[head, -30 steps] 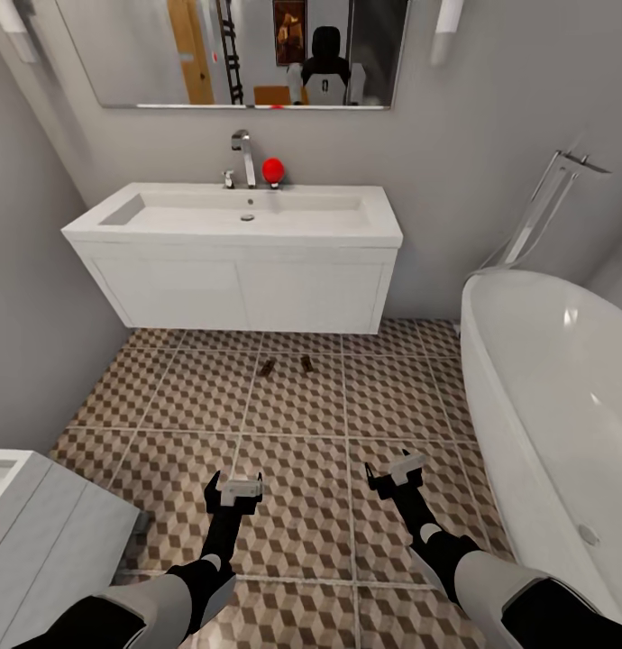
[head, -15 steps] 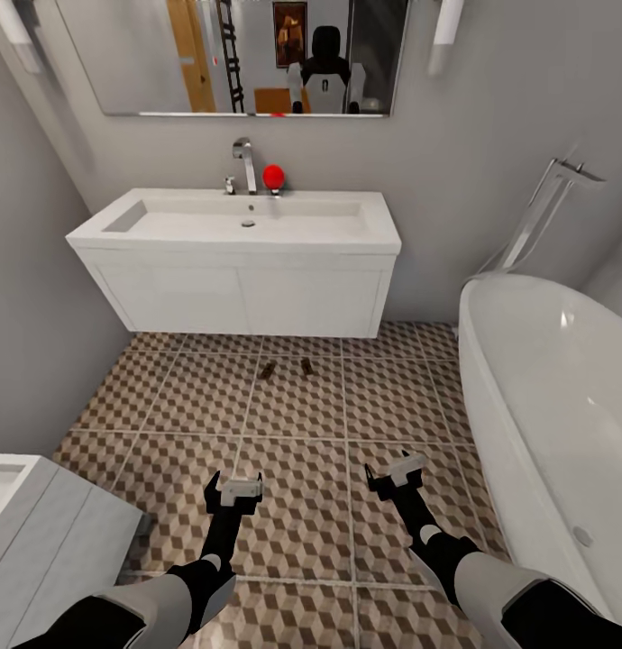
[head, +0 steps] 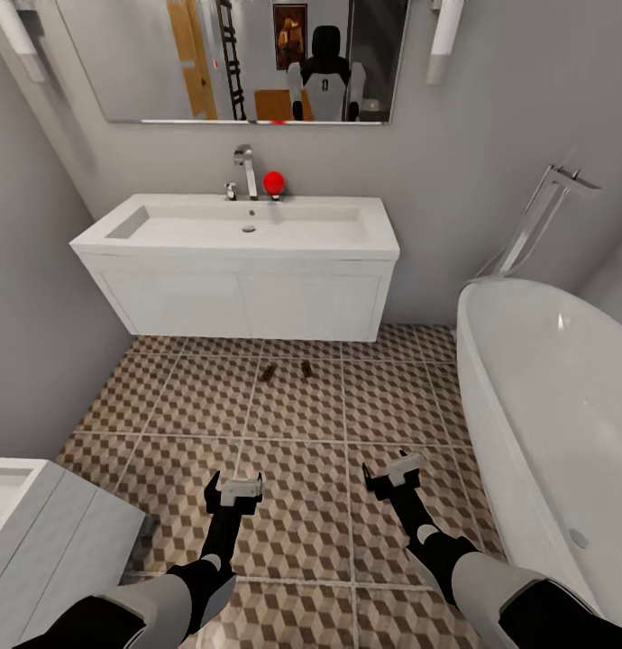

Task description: Take the four mousetraps from the cabinet in the bathroom and place them on the bathroom floor. Make sure all four end up on the same floor surface, and ensure that at least two of them are either under or directly next to the same bathroom sink.

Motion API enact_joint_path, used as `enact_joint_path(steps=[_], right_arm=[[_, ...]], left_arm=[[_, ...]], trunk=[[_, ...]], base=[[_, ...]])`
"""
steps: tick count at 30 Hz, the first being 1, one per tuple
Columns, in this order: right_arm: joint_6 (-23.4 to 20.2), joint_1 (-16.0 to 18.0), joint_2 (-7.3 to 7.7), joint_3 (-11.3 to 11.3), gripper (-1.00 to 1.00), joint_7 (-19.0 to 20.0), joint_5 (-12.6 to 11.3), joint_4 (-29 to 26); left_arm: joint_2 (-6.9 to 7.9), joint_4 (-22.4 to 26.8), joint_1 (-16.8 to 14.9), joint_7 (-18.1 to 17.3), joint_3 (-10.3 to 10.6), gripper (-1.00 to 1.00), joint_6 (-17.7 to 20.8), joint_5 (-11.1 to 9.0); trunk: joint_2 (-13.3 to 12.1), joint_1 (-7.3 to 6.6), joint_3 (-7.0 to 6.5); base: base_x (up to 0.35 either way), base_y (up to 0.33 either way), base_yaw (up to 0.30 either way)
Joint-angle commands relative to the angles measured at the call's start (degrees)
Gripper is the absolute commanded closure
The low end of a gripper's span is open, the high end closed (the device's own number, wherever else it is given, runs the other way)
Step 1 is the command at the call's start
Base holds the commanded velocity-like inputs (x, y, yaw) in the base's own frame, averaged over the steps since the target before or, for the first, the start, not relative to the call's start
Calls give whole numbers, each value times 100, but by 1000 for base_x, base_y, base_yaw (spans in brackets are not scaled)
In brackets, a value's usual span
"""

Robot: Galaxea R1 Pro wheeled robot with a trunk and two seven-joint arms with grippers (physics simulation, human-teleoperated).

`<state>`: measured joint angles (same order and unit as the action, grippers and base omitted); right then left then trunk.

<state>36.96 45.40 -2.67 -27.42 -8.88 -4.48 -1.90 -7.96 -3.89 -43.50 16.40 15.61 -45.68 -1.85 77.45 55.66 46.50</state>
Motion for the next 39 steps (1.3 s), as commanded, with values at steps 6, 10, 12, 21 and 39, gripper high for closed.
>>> enact_joint_path(steps=[6,10,12,21,39], right_arm=[[17,4,6,-45,-100,-17,-46,6],[21,4,8,-45,-100,-18,-45,6],[21,4,8,-44,-100,-21,-45,6],[22,4,12,-44,-100,-25,-44,6],[21,4,48,-44,-100,-16,-38,18]], left_arm=[[-4,-24,-9,30,48,-100,-28,-20],[-7,-24,-5,30,48,-100,-28,-20],[-6,-24,-5,30,48,-100,-28,-19],[-10,-24,-2,30,48,-100,-28,-18],[1,-24,0,30,42,-100,-28,-24]], trunk=[[-240,-132,-104],[-400,-220,-176],[-480,-264,-212],[-841,-462,-373],[-1563,-857,-697]], base=[[0,0,0],[0,0,0],[0,0,0],[0,0,0],[0,0,0]])
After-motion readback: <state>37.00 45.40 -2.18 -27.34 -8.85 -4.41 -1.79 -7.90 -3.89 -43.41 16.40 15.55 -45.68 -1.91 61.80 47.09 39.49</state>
